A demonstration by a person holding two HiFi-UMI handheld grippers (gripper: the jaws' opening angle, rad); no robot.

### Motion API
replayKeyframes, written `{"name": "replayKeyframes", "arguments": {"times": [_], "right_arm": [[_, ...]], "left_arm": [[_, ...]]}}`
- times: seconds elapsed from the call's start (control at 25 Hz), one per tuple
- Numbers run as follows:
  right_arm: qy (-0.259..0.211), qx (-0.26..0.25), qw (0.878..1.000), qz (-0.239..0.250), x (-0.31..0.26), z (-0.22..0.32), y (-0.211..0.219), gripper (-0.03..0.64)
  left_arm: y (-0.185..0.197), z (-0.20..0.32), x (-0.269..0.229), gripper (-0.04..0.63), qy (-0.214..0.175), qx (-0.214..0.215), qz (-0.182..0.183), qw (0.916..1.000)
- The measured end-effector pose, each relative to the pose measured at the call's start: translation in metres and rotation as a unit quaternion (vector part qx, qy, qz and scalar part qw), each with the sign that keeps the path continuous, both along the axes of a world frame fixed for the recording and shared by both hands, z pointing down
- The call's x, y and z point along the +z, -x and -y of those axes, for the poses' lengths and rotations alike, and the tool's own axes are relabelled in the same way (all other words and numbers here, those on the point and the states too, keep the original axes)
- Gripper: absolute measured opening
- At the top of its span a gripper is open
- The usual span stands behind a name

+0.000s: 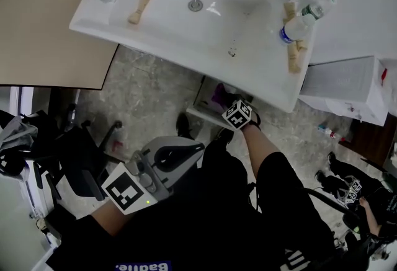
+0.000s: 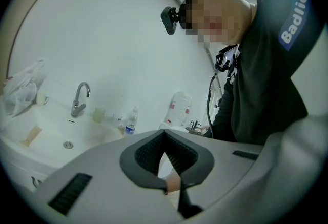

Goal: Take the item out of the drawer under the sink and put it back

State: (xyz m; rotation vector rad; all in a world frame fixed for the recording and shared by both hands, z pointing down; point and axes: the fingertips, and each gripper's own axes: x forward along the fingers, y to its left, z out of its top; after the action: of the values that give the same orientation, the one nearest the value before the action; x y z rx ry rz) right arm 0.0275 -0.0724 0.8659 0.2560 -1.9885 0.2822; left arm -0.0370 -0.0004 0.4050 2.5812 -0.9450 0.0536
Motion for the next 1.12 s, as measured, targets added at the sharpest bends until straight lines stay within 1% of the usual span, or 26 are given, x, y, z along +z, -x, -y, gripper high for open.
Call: {"name": "replayKeyframes", "arguments": {"times": [0.32,0.44,0.56,0.6,0.72,0.92,1.12], "right_arm": [[0.009,-0.015,0.999,-0.033,0.031,-0.002,-0.005,0.078],[0.023,-0.021,0.999,-0.042,0.039,-0.006,-0.005,0.083],[0.037,-0.019,0.998,-0.051,0.043,-0.011,-0.007,0.127],[0.041,-0.017,0.998,-0.052,0.043,-0.012,-0.007,0.132],[0.048,0.004,0.998,-0.044,0.033,-0.009,-0.003,0.156],[0.042,0.037,0.998,-0.024,0.007,-0.009,-0.004,0.158],[0.032,0.073,0.997,0.005,-0.036,-0.013,-0.013,0.158]], "left_arm": [[-0.004,0.002,0.017,-0.012,0.019,0.001,0.008,0.9998],[-0.003,0.003,0.018,-0.011,0.020,-0.003,0.008,0.9998],[-0.005,0.001,0.018,-0.012,0.022,-0.001,0.005,0.9997],[-0.006,0.000,0.018,-0.012,0.024,0.001,0.005,0.9997],[-0.007,-0.001,0.019,-0.012,0.027,0.007,0.004,0.9996],[-0.016,-0.003,0.009,-0.011,0.016,0.015,-0.011,0.9997],[-0.023,-0.008,-0.010,-0.011,0.004,0.026,-0.023,0.9994]]}}
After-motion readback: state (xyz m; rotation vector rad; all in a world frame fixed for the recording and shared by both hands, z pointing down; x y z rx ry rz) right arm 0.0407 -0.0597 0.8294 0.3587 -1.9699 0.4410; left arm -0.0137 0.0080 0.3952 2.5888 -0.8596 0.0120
